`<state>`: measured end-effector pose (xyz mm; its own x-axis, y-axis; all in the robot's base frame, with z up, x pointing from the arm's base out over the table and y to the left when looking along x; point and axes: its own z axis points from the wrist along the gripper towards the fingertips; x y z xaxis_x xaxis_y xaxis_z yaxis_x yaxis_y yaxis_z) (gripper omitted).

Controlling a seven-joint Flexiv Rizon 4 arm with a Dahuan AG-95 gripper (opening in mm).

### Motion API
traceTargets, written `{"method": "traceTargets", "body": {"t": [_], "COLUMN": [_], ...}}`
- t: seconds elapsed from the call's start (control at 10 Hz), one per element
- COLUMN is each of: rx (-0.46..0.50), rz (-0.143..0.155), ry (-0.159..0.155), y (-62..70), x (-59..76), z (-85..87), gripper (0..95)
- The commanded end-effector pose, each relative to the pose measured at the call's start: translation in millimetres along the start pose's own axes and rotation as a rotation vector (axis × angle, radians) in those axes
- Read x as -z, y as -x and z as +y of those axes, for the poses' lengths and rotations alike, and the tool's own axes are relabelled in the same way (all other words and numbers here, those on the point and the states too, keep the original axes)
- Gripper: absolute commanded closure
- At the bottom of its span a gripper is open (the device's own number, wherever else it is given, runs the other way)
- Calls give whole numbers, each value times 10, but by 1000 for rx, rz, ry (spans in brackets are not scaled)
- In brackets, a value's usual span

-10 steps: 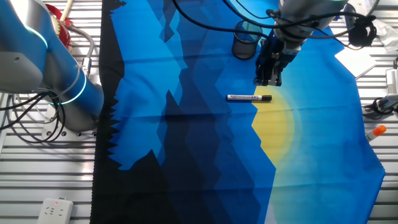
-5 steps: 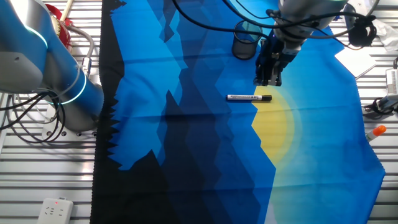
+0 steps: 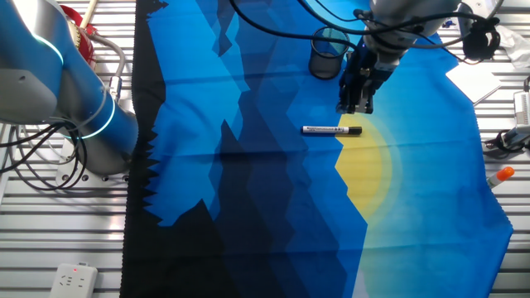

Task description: Put the pen into the pen holder

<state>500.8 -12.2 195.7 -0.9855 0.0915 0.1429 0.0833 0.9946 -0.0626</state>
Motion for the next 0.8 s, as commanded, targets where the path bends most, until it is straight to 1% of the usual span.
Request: {"method": "traceTargets", "body": {"t": [0.1, 0.3, 0.8], "rx": [0, 3, 6], "rz": [7, 9, 12], "ry": [-4, -5, -6], "y": [-37, -59, -62], "x": [2, -3, -4], "z": [-1, -4, -4], "gripper": [950, 950, 950]}}
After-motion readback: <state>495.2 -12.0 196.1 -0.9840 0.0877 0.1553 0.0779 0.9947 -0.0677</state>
